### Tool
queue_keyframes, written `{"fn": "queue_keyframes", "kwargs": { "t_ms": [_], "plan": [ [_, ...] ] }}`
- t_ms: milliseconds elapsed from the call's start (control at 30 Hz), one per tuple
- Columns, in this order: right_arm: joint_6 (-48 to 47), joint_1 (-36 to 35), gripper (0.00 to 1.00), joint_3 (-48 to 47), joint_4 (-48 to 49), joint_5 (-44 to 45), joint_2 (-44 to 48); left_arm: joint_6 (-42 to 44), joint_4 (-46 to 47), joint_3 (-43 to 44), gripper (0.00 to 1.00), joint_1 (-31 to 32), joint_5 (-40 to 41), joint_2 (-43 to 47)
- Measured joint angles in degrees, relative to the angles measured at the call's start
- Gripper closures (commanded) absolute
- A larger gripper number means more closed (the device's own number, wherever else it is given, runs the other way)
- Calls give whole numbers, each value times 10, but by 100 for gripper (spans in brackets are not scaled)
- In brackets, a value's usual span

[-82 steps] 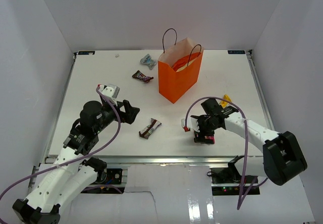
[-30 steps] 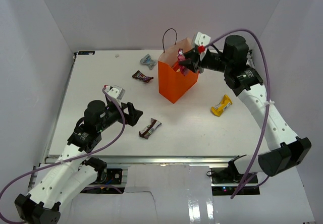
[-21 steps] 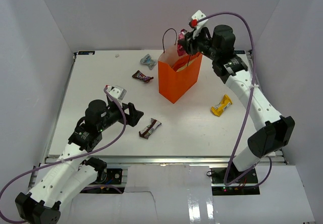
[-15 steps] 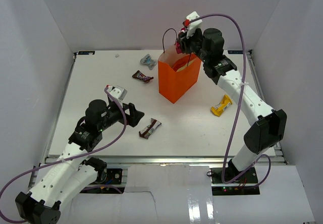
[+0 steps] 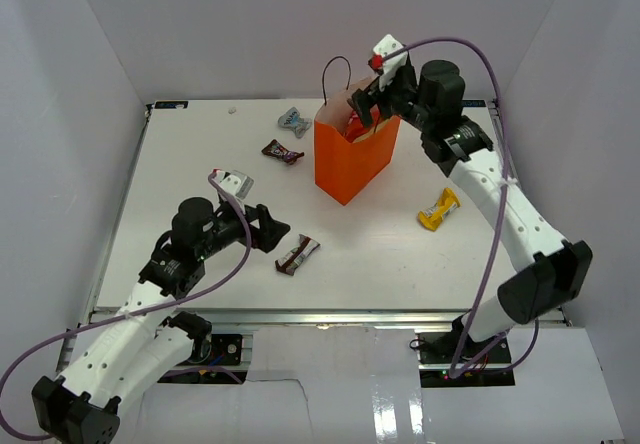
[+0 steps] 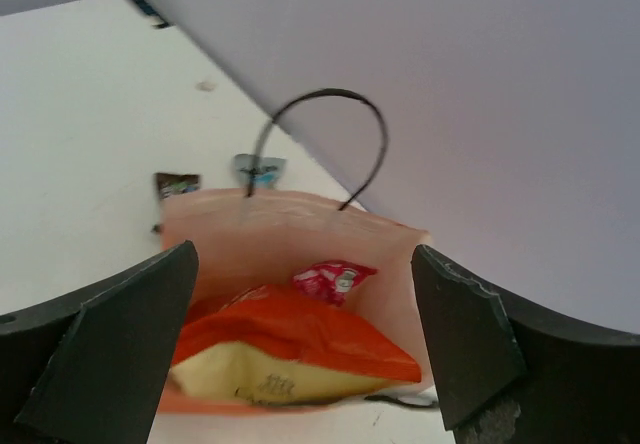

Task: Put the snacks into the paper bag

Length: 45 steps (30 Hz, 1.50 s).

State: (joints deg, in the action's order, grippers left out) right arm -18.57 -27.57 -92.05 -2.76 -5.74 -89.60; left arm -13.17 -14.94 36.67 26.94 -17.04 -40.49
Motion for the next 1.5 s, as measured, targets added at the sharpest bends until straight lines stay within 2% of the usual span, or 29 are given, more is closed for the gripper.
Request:
{"fn": "queue_keyframes", "kwargs": {
  "t_ms": [133, 300, 433, 533, 667, 833, 967, 1000, 1033, 1133, 1167, 1333, 1500],
  "plan": [
    [-63, 5, 8, 64, -73, -138, 127, -20, -2, 1, 14, 0, 19, -44],
    [-115, 14, 8, 269, -99, -239, 322, -54, -20, 7, 15, 2, 36, -153],
    [-138, 60, 8, 432, -130, -289, 386, -70, -45, 21, 15, 35, 71, -226],
    [-147, 120, 6, 511, -165, -329, 385, -73, -52, 47, 16, 81, 102, -276],
    [-151, 162, 6, 521, -182, -362, 393, -70, -57, 89, 24, 133, 147, -356],
    [-151, 166, 6, 521, -181, -402, 416, -70, -67, 115, 31, 157, 205, -440],
    [-151, 166, 6, 521, -181, -413, 417, -72, -85, 116, 34, 173, 248, -470],
    [-150, 167, 6, 521, -181, -415, 418, -72, -89, 117, 37, 180, 259, -473],
    [-150, 167, 6, 521, -181, -417, 419, -73, -91, 119, 47, 184, 266, -474],
    [-150, 167, 6, 521, -181, -421, 426, -74, -92, 121, 69, 195, 280, -474],
    [-150, 167, 6, 521, -181, -422, 428, -76, -93, 122, 72, 197, 283, -474],
    [-149, 171, 6, 521, -181, -424, 437, -76, -102, 122, 81, 201, 288, -455],
    [-148, 175, 6, 521, -181, -424, 438, -71, -128, 152, 83, 201, 289, -374]
  ]
}}
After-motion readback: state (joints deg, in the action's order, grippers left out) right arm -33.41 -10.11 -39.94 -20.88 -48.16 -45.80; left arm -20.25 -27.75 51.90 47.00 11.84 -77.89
